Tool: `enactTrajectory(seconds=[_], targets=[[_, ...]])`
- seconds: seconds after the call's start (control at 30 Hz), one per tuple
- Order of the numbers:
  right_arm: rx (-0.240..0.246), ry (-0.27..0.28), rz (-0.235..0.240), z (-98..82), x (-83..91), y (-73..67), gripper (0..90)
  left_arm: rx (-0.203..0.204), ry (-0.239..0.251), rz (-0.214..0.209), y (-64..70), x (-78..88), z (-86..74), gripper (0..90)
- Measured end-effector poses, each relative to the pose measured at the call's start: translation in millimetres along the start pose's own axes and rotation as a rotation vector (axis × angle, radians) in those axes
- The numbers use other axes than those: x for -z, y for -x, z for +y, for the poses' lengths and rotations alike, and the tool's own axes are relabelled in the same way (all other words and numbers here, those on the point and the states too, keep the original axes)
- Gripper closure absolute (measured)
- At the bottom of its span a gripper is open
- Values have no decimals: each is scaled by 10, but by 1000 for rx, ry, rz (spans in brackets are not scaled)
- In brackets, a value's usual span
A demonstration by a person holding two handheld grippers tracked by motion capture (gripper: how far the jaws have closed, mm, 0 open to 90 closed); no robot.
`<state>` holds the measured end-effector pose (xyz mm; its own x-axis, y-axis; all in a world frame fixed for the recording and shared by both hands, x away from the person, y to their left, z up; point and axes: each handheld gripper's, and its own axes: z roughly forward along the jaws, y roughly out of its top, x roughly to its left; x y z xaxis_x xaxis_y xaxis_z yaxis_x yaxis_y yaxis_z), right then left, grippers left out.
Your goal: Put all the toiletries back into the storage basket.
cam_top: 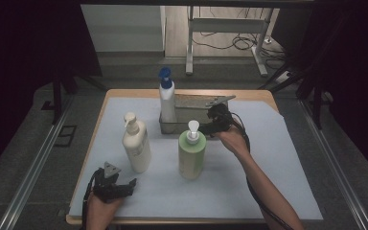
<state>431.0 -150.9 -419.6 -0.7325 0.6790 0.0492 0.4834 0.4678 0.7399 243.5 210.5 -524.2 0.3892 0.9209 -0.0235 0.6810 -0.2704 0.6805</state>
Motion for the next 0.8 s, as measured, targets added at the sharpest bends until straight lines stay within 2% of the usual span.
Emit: enactTrajectory(seconds=[0.3,0.8], targets=[[23,-16,-8,-138,101,44,102,0,0,0,0,0,0,122],[33,-23,48,-377,335,52,18,0,0,0,0,0,0,123]])
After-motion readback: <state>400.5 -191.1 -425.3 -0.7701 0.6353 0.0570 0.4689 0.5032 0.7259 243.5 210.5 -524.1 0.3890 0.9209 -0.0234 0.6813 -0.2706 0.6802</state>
